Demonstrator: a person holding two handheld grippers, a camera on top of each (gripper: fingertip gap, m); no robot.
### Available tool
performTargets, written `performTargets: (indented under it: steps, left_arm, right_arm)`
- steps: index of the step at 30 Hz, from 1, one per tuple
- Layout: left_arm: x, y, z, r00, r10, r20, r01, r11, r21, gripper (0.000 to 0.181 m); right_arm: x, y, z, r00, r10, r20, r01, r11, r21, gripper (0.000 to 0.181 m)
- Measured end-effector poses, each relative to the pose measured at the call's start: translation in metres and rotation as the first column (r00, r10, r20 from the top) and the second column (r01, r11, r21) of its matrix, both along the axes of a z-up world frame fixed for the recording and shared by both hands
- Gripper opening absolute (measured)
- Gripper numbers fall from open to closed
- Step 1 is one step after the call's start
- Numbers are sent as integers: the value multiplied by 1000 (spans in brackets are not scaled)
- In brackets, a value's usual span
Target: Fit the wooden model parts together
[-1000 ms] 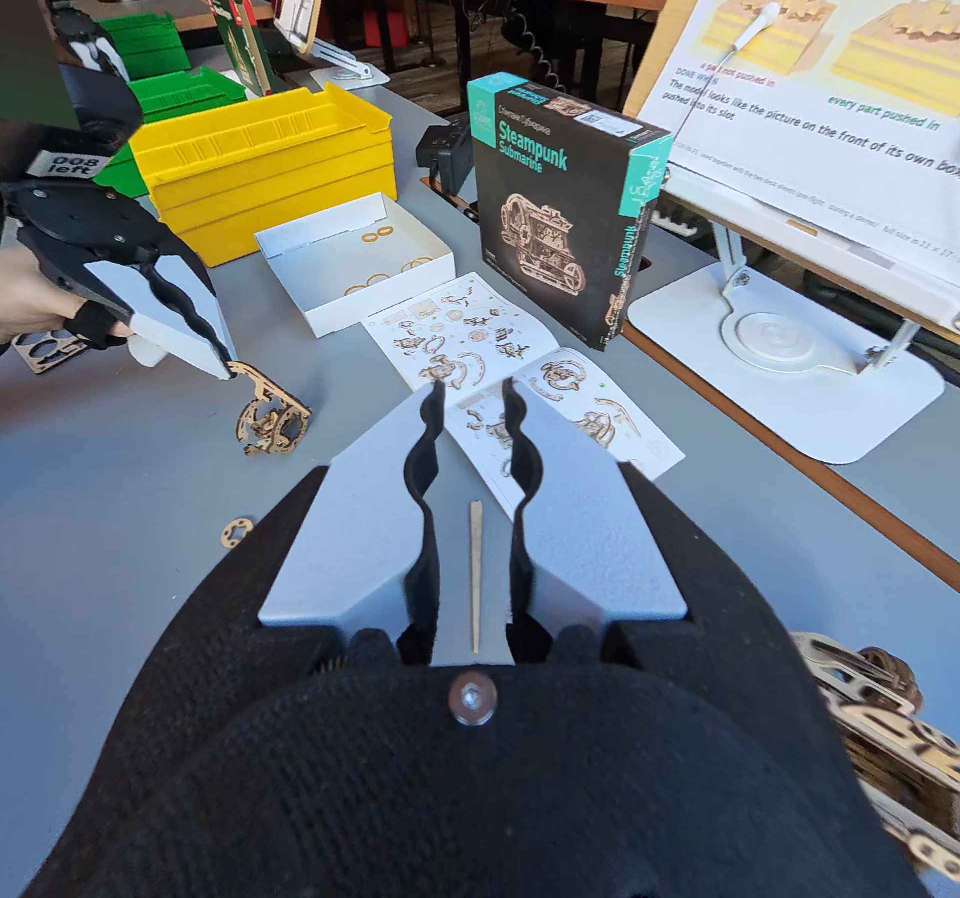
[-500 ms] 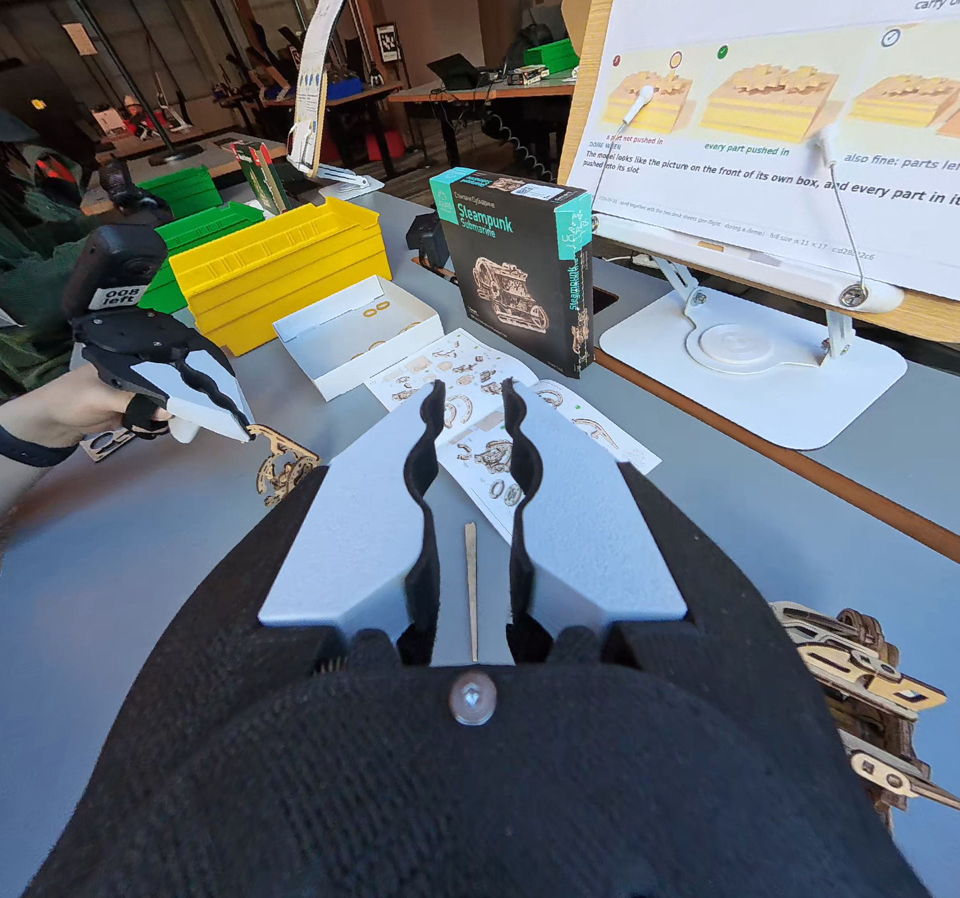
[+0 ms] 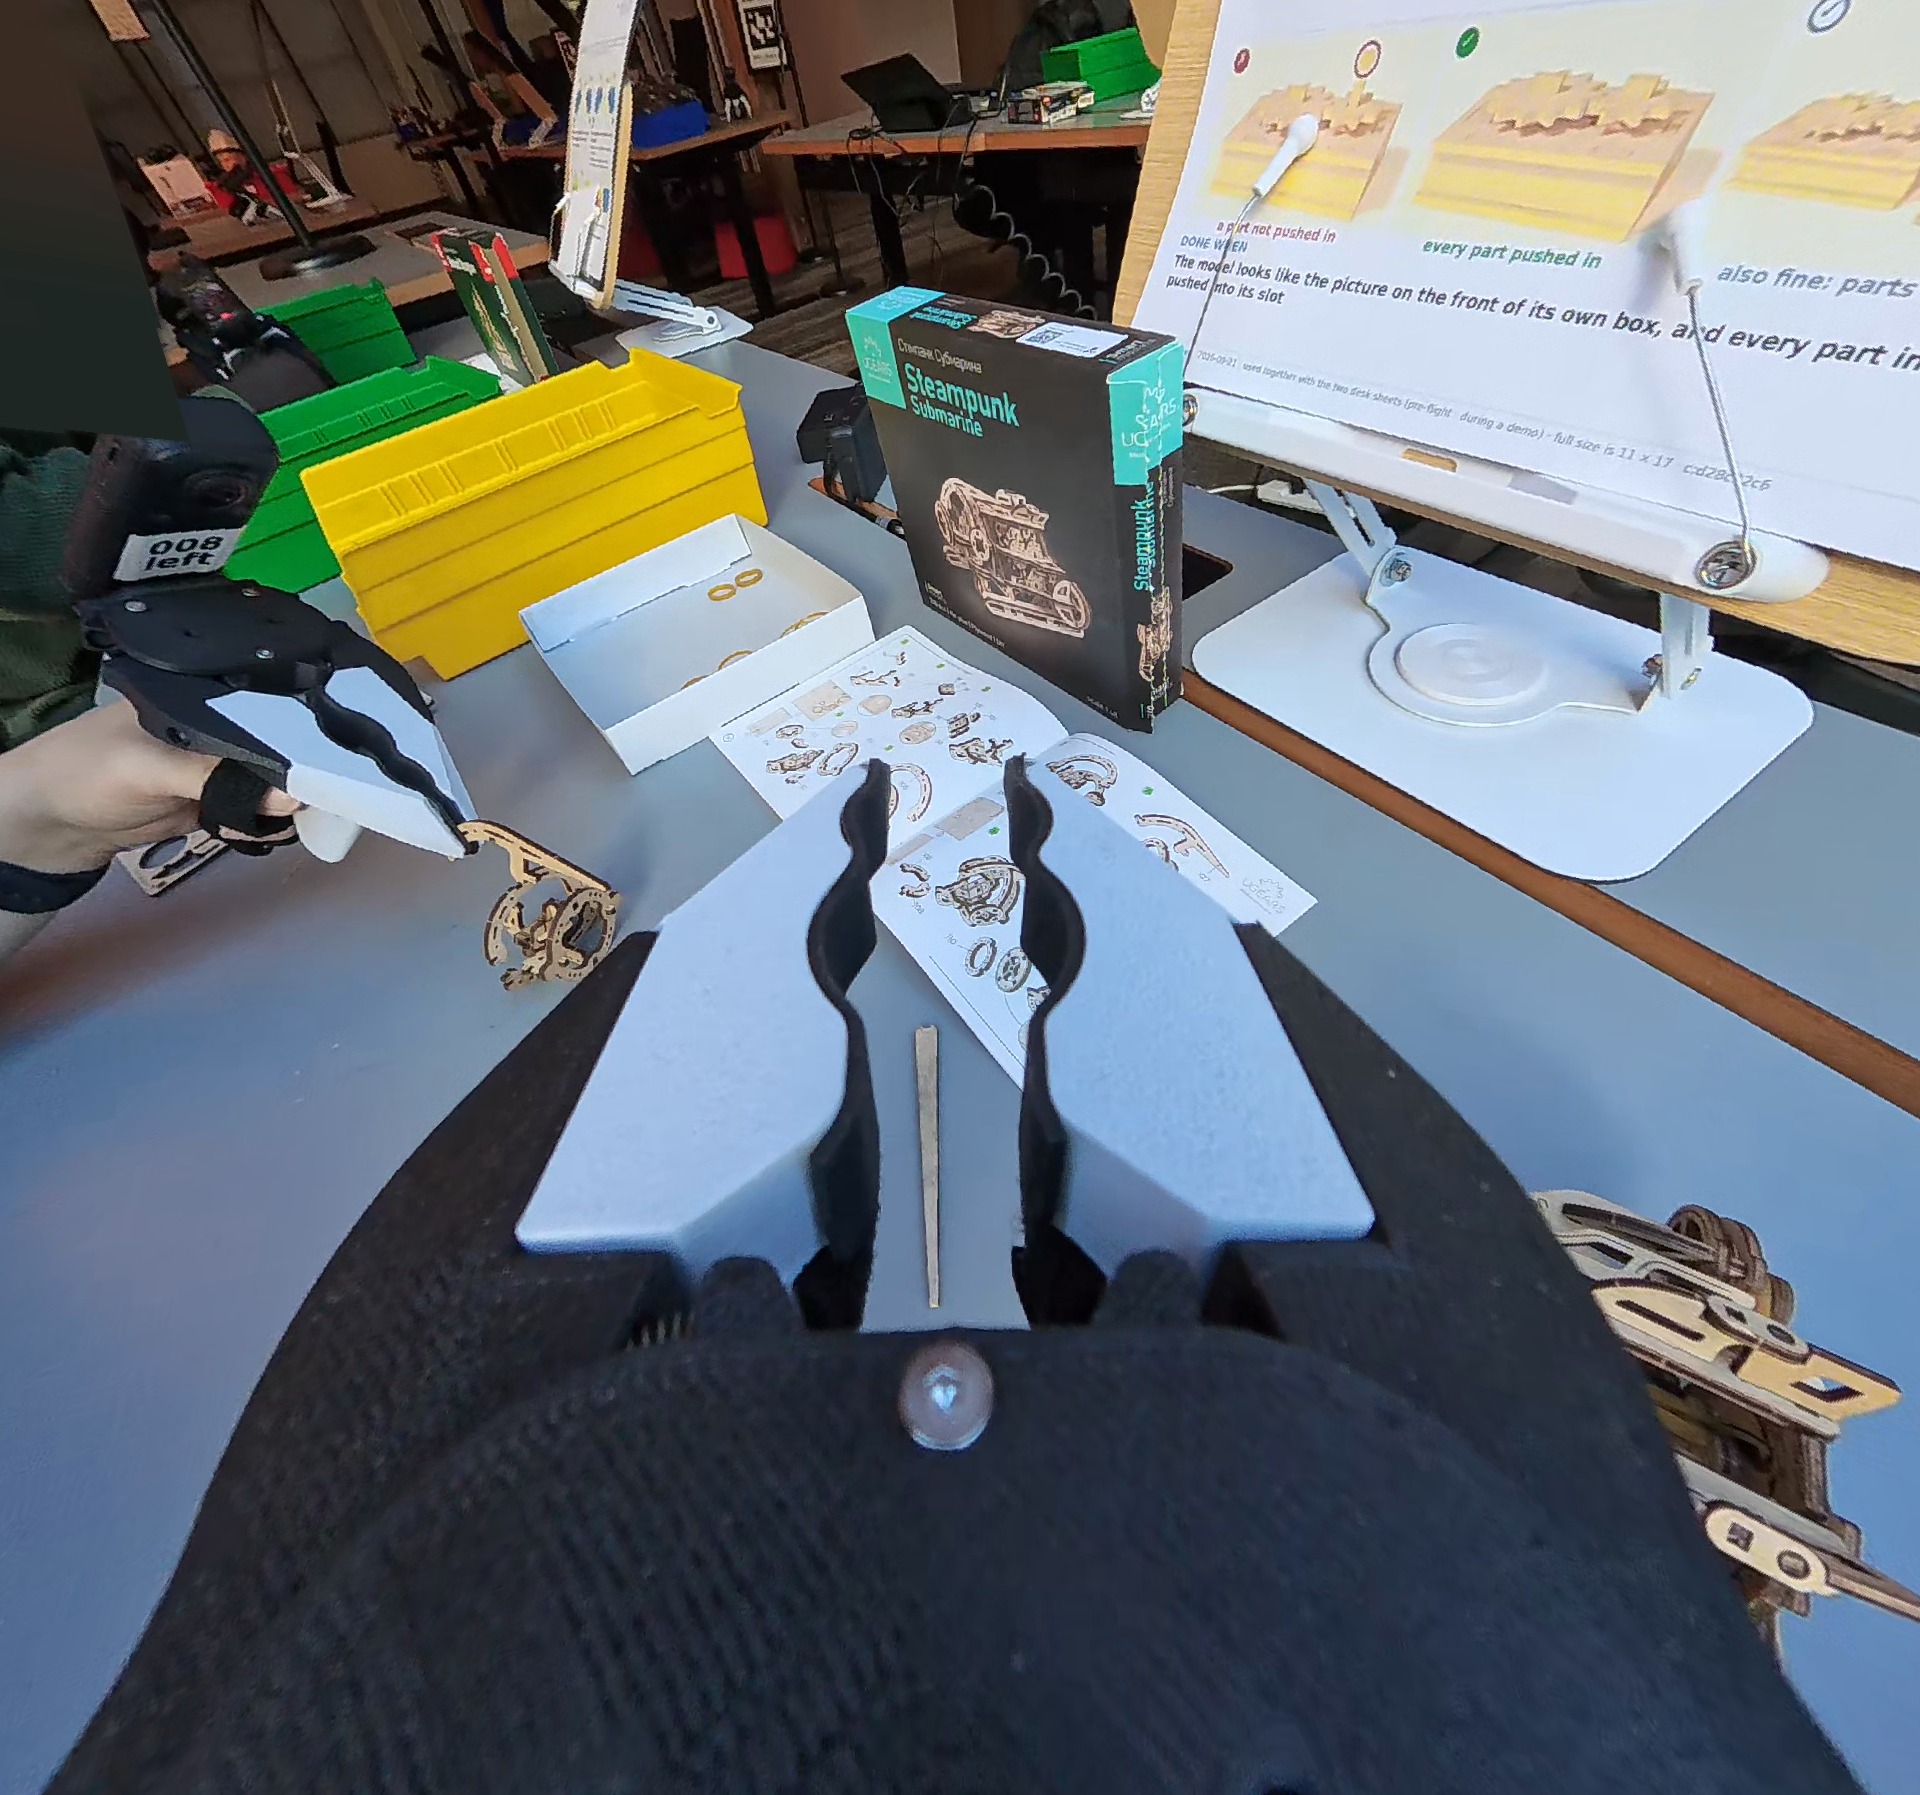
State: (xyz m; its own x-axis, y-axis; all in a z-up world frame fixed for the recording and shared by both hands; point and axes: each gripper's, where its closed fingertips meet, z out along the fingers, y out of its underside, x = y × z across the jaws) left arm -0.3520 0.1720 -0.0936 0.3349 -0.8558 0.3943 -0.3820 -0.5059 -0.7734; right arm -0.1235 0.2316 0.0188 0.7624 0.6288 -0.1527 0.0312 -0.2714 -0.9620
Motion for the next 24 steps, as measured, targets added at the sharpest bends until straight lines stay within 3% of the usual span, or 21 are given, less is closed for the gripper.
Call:
performTargets:
  steps: [11, 21, 24]
  left_arm:
    - [1, 1, 1, 1000, 11, 11, -11, 1000, 10, 0]
    - [4, 0, 0, 1000, 17, 20, -17, 1000, 12, 0]
    - [2, 2, -4, 1000, 25, 5, -25, 1000, 18, 0]
  right_arm:
    - [-4, 2, -8, 1000, 9, -3, -9, 1000, -26, 21]
    - [-47, -11, -7, 990, 103, 99, -102, 995, -11, 21]
    - [-70, -14, -13, 986, 162, 29, -161, 986, -39, 21]
